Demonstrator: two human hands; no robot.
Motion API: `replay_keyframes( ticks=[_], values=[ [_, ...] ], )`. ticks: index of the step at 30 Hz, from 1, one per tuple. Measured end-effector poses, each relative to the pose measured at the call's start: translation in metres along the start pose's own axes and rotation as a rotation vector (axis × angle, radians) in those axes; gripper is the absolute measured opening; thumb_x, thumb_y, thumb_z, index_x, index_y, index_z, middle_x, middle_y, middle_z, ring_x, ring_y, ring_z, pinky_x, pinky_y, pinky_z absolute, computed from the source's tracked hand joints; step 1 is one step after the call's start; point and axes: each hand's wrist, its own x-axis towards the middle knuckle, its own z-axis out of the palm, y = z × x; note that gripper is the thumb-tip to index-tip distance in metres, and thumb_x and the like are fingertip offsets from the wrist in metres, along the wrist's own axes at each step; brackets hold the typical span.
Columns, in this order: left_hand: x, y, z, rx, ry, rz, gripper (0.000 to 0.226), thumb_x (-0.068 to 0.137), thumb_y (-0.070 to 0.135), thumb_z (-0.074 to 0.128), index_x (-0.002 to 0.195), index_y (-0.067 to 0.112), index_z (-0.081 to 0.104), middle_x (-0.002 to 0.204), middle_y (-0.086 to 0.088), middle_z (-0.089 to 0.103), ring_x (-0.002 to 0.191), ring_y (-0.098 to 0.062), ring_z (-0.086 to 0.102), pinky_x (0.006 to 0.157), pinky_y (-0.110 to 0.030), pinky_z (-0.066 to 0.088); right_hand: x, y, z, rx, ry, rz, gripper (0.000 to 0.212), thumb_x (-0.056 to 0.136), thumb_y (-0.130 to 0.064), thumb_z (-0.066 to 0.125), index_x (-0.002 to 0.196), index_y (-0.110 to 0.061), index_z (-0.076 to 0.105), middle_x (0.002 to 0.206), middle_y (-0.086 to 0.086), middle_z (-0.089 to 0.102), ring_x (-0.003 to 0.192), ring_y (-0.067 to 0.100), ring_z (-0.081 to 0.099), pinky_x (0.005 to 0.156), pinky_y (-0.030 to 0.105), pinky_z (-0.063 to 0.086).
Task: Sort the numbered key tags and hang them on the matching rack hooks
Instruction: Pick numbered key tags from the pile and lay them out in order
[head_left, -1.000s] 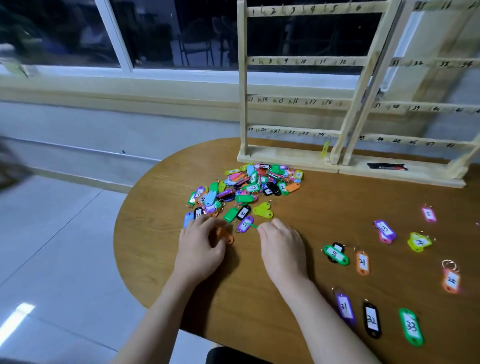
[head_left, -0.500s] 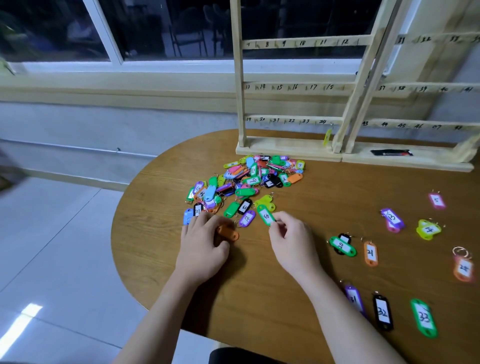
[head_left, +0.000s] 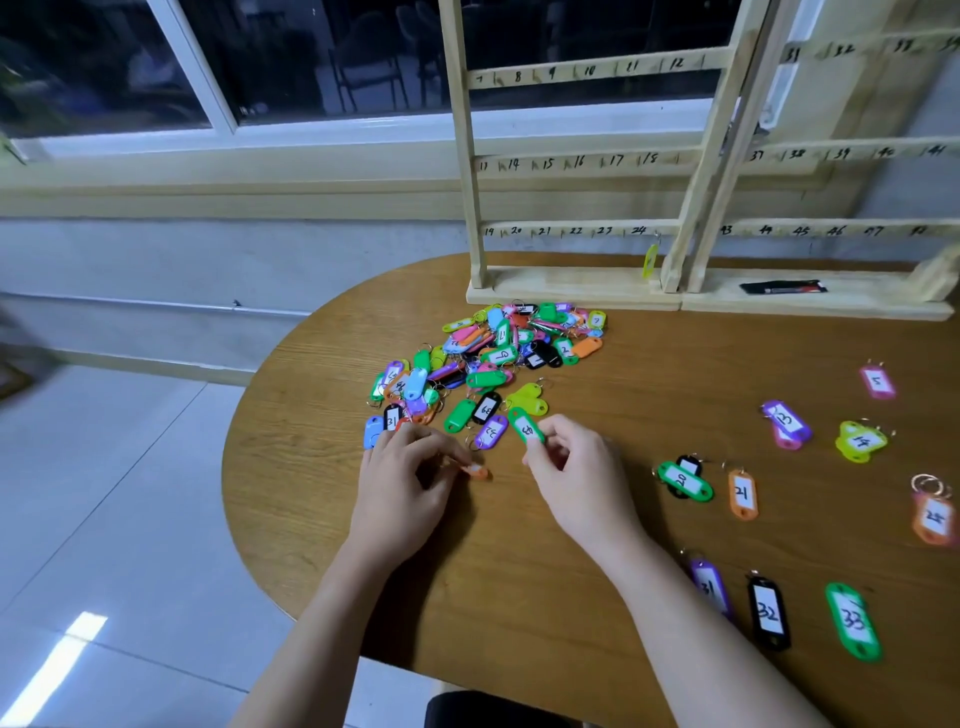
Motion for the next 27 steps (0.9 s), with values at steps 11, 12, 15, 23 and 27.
replay_keyframes(
  ticks=[11, 12, 15, 23, 27],
  values=[
    [0.0, 0.0067, -0.0039, -0.03, -0.011, -0.054, 0.044, 0.066, 0.024, 0.05, 0.101, 0.039, 0.071, 0.102, 0.019, 0.061, 0.101, -0.01, 0.053, 0.096, -0.044, 0.041, -0.0011, -0.0013, 0.0007, 0.001, -0.009, -0.043, 0.013, 0.096, -0.02, 0.061, 0.086, -0.024, 0.068, 0.068, -0.014, 0.058, 0.068, 0.014, 0.056, 0.06, 0.028, 0.041],
    [0.0, 0.0069, -0.0039, -0.03, -0.009, -0.051, 0.043, 0.066, 0.024, 0.05, 0.101, 0.039, 0.071, 0.101, 0.019, 0.06, 0.101, -0.01, 0.053, 0.096, -0.044, 0.041, -0.0011, -0.0024, 0.0002, 0.002, 0.001, -0.051, 0.013, 0.096, -0.019, 0.061, 0.087, -0.021, 0.07, 0.071, -0.015, 0.06, 0.07, 0.013, 0.056, 0.062, 0.028, 0.041],
    [0.0009, 0.0047, -0.002, -0.015, -0.008, -0.049, 0.034, 0.074, 0.032, 0.055, 0.102, 0.04, 0.071, 0.1, 0.022, 0.059, 0.102, -0.008, 0.054, 0.096, -0.042, 0.042, -0.0003, -0.003, 0.0001, -0.004, -0.006, -0.044, 0.016, 0.098, -0.02, 0.059, 0.083, -0.02, 0.066, 0.07, -0.015, 0.057, 0.067, 0.009, 0.053, 0.061, 0.025, 0.037],
    [0.0018, -0.0025, 0.0047, 0.114, 0.016, -0.018, 0.031, 0.084, 0.061, 0.065, 0.106, 0.041, 0.068, 0.102, 0.022, 0.056, 0.103, -0.005, 0.052, 0.088, -0.031, 0.036, -0.0032, -0.0059, -0.0018, -0.055, -0.077, -0.045, 0.018, 0.102, -0.027, 0.056, 0.084, -0.025, 0.059, 0.071, -0.015, 0.058, 0.074, 0.004, 0.055, 0.055, 0.015, 0.036],
    [0.002, -0.0031, 0.0043, 0.11, 0.011, -0.014, 0.02, 0.084, 0.054, 0.071, 0.101, 0.045, 0.068, 0.102, 0.021, 0.057, 0.105, -0.007, 0.052, 0.091, -0.035, 0.039, -0.0027, -0.0047, -0.0012, -0.07, -0.115, -0.01, 0.019, 0.101, -0.03, 0.06, 0.083, -0.026, 0.066, 0.082, -0.011, 0.067, 0.077, 0.002, 0.056, 0.056, 0.01, 0.038]
  ],
)
